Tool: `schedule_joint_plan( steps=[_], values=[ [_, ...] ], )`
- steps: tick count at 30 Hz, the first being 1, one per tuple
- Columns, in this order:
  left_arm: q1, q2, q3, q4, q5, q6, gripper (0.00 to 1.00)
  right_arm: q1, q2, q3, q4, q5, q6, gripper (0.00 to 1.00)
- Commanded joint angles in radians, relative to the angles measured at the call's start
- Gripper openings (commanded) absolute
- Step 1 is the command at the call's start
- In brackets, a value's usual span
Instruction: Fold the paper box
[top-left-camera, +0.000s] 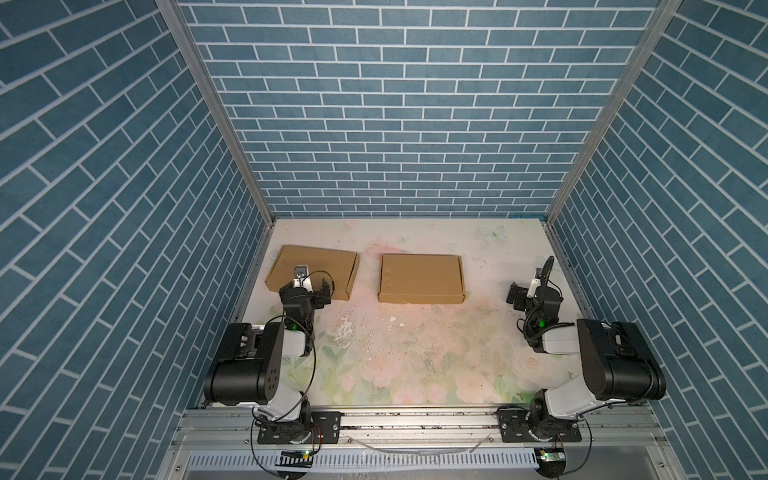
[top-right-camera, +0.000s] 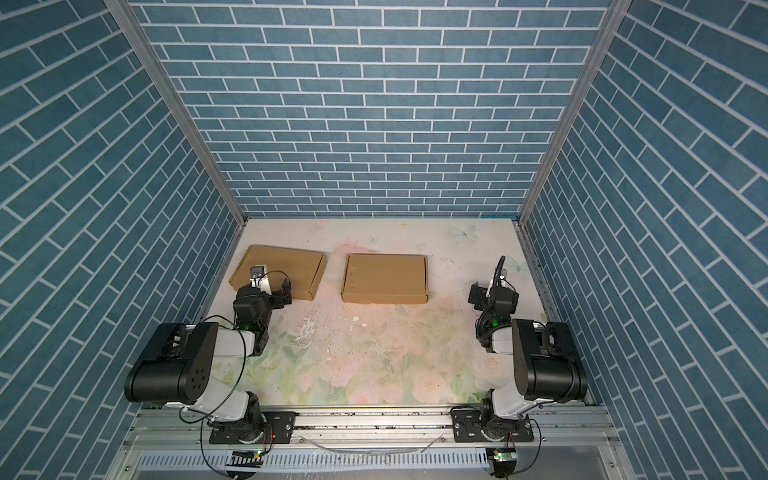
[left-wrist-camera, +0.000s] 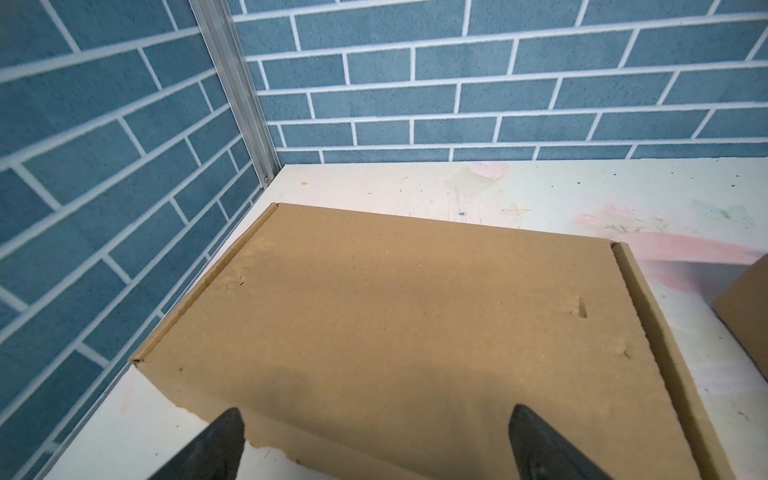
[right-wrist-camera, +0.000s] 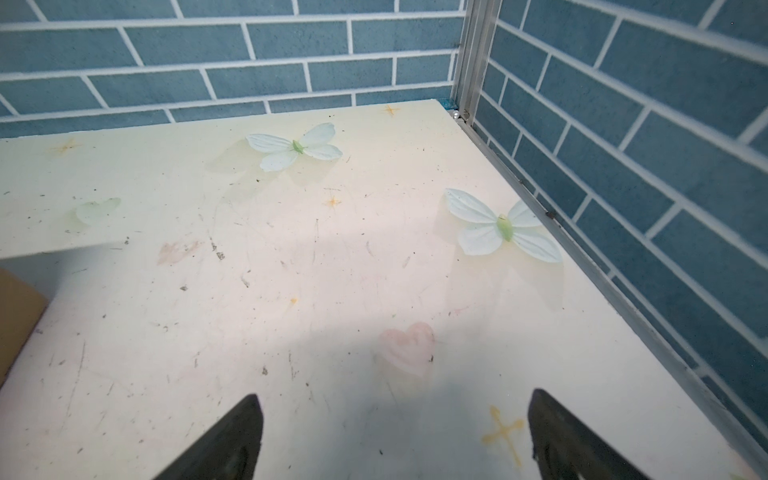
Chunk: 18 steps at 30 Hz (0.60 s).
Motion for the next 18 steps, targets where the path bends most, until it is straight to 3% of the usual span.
schedule_joint_plan(
  steps=[1, 18],
  values=[
    [-0.006, -0.008, 0.011, -0.03, -0.014, 0.004, 0.99, -0.003, 0.002, 0.032, -0.002, 0.003, -0.025, 0.99],
    [-0.012, -0.009, 0.01, -0.028, -0.022, 0.007, 1.0, -0.003, 0.004, 0.041, -0.018, -0.009, -0.03, 0.99]
  ],
)
